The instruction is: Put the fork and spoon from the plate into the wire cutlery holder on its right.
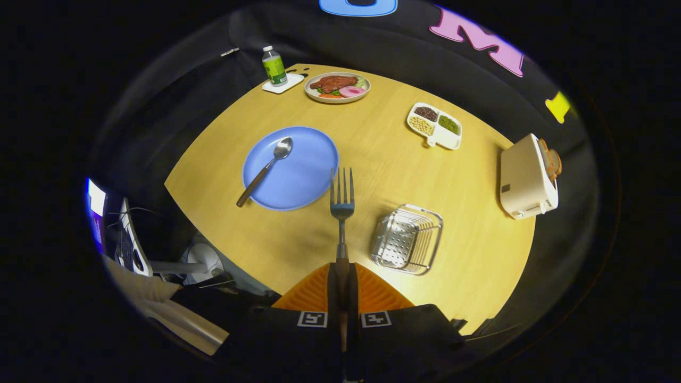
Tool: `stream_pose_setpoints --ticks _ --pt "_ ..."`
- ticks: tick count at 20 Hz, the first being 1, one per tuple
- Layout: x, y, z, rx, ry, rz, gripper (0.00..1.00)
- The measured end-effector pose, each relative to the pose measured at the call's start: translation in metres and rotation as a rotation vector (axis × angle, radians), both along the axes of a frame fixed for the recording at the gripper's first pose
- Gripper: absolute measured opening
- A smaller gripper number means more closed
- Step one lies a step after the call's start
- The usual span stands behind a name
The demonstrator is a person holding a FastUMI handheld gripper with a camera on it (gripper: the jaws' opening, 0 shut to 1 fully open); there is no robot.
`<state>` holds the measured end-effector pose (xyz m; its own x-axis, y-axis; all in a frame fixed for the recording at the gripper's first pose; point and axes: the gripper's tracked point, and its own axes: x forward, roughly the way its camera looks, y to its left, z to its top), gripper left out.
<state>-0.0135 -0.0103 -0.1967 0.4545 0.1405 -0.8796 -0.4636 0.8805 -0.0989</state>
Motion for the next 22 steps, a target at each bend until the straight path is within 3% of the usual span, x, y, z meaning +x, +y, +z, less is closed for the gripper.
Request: stream_pose_setpoints --ticks 4,9,18,22 --pt "0.002 -0.062 0.008 -0.104 0.056 -0.01 0.08" --pt "0.005 -0.1 -0.008 -0.22 0.201 0.086 0.09" --pt "0.034 -0.091 -0.036 -0.26 0.396 0.178 0.08" --pt "0.048 -0.087 -0.05 -0.298 0.446 0.171 0.09"
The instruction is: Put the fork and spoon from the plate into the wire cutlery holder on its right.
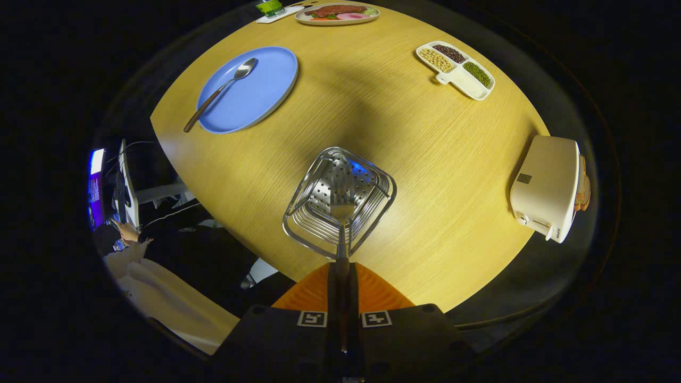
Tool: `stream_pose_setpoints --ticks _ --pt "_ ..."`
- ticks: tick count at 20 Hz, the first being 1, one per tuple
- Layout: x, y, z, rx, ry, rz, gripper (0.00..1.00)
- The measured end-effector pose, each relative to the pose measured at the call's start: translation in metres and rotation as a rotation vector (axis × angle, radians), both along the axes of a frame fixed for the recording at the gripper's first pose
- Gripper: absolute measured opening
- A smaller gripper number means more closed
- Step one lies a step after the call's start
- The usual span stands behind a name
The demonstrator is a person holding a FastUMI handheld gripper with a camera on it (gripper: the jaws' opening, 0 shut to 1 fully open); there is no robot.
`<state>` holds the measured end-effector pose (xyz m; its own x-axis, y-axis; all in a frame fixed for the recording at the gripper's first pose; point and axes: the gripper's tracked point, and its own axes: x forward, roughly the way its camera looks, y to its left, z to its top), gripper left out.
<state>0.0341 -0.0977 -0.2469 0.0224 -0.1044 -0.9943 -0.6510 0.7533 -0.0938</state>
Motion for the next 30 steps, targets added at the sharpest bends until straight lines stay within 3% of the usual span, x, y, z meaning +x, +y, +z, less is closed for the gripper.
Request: stream_pose_setpoints --ticks 4,6,8,9,11,14,17,20,25,30 --pt "0.004 0.004 -0.003 -0.013 0.033 -0.044 0.11" --pt "0.011 0.01 0.0 0.008 -0.011 -0.04 0.15" --pt "0.014 0.02 0.007 0.056 -0.05 -0.062 0.27" --pt "0.012 0.027 0.011 0.085 -0.059 -0.074 0.48" --pt "0.009 0.035 0.019 0.132 -0.086 -0.084 0.81" --pt "0.0 0.05 0.033 0.198 -0.134 -0.111 0.95" --pt "-0.001 0.069 0.049 0.262 -0.244 -0.15 0.98" --pt "0.0 0.094 0.067 0.315 -0.376 -0.13 1.0" --pt "-0.006 0.142 0.079 0.431 -0.501 -0.174 1.0" --pt "-0.025 0.207 0.048 0.525 -0.443 -0.228 1.0"
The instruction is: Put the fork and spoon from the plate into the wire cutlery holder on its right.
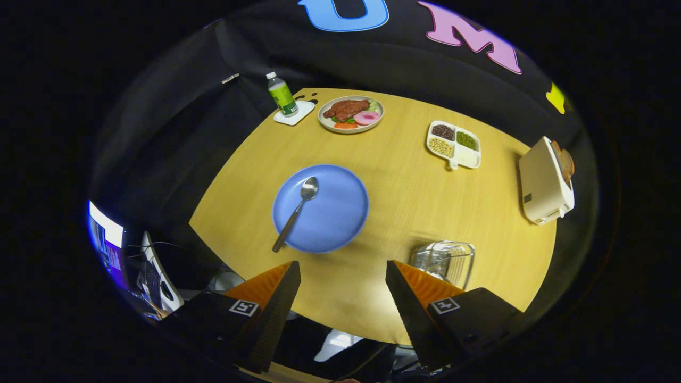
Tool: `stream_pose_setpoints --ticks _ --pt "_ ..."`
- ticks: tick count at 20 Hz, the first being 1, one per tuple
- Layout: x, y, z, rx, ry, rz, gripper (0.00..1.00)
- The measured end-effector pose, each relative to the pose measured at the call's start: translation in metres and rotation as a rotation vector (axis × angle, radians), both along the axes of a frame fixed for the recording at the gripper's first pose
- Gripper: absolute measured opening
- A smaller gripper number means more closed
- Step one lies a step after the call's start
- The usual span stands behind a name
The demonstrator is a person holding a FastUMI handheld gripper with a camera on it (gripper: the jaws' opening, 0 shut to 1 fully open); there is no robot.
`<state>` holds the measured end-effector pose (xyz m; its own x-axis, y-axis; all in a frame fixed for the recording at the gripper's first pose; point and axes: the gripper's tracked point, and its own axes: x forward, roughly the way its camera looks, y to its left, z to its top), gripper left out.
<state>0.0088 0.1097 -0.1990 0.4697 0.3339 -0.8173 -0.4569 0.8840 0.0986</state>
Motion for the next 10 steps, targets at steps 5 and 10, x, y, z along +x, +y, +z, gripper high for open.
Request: stream_pose_setpoints --ticks 5,10 --pt "0.004 0.052 -0.035 0.044 0.061 -0.047 1.0" --pt "0.028 0.077 -0.065 0.048 0.082 -0.122 1.0"
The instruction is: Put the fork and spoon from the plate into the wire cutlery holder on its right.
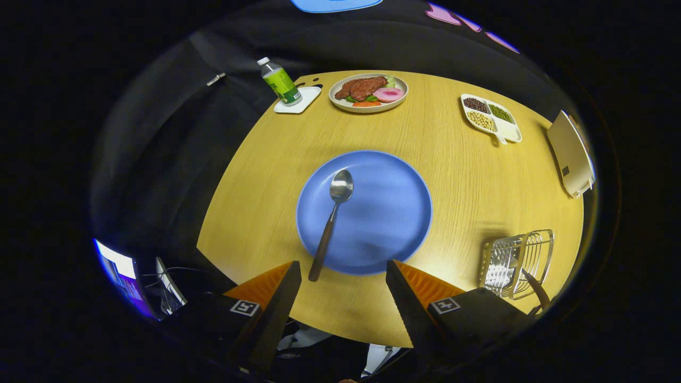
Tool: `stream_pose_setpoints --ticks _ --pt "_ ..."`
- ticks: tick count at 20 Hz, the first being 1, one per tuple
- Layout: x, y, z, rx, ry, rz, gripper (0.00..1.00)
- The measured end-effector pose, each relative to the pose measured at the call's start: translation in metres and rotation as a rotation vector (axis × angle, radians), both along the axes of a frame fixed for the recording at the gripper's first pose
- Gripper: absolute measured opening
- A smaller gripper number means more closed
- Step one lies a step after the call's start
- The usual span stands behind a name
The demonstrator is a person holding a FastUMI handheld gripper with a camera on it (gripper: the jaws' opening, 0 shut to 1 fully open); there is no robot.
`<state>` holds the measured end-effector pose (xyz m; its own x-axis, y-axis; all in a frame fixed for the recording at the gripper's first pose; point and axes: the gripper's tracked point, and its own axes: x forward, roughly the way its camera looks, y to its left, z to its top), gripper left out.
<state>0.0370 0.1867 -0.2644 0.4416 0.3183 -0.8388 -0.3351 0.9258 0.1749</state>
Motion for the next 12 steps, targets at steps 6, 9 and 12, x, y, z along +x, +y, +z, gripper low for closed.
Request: stream_pose_setpoints --ticks 6,9,12 --pt "0.017 0.02 -0.042 0.018 0.11 -0.132 0.98" --pt "0.025 0.029 -0.053 0.022 0.134 -0.165 0.83" --pt "0.024 0.038 -0.063 0.012 0.163 -0.157 0.82"
